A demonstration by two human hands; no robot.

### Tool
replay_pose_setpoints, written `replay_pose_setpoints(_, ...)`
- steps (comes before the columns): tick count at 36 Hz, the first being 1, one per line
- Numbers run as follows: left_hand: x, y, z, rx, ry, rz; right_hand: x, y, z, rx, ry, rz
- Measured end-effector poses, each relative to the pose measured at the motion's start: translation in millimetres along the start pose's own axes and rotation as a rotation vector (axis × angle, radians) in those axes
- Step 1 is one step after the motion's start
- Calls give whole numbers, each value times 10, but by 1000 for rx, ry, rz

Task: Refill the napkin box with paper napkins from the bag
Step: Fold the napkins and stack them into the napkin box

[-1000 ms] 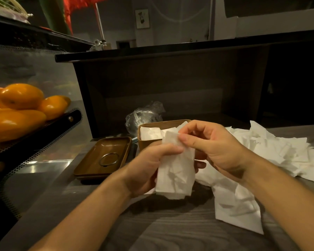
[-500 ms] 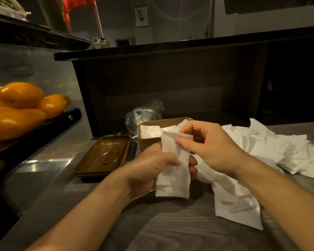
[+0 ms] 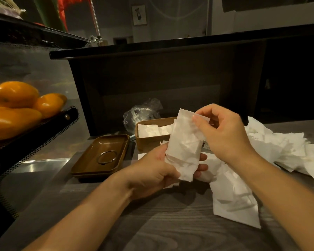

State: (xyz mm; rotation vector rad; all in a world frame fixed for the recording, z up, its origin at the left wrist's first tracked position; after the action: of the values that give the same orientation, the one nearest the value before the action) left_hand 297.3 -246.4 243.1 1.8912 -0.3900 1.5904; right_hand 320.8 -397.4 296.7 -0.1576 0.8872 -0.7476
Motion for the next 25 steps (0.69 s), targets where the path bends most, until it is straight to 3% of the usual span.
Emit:
replay_pose_setpoints(4, -7, -22, 24, 39, 8, -170, -25, -64, 12, 39, 4, 1)
replay_pose_setpoints(6, 9, -47, 41, 83, 34, -273, -22, -101, 38, 24, 49, 120)
replay_pose_setpoints(10, 17, -130, 49, 166, 71, -332, -147, 40, -55, -448, 228, 710)
replay_pose_setpoints(12, 50, -128, 23, 170, 101, -267, -169, 121, -108, -522, 190, 631)
replay_pose_setpoints(16, 65, -49, 24, 113, 107, -233, -24, 186, -67, -299, 134, 248)
replay_pose_setpoints(25, 37, -34, 42, 75, 110, -225, 58, 213, -68, -277, 223, 201)
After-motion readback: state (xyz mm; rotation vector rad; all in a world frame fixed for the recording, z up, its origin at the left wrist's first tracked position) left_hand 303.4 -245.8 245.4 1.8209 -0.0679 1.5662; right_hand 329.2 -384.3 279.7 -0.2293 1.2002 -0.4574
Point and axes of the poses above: each hand's wrist, its own z-axis towards the middle knuckle, its own y-axis out of the palm, x = y × z, the point moved 7 cm from there along z, towards the middle knuckle, and after that the axes turned 14 degrees about -z, right-handed, at the moved point
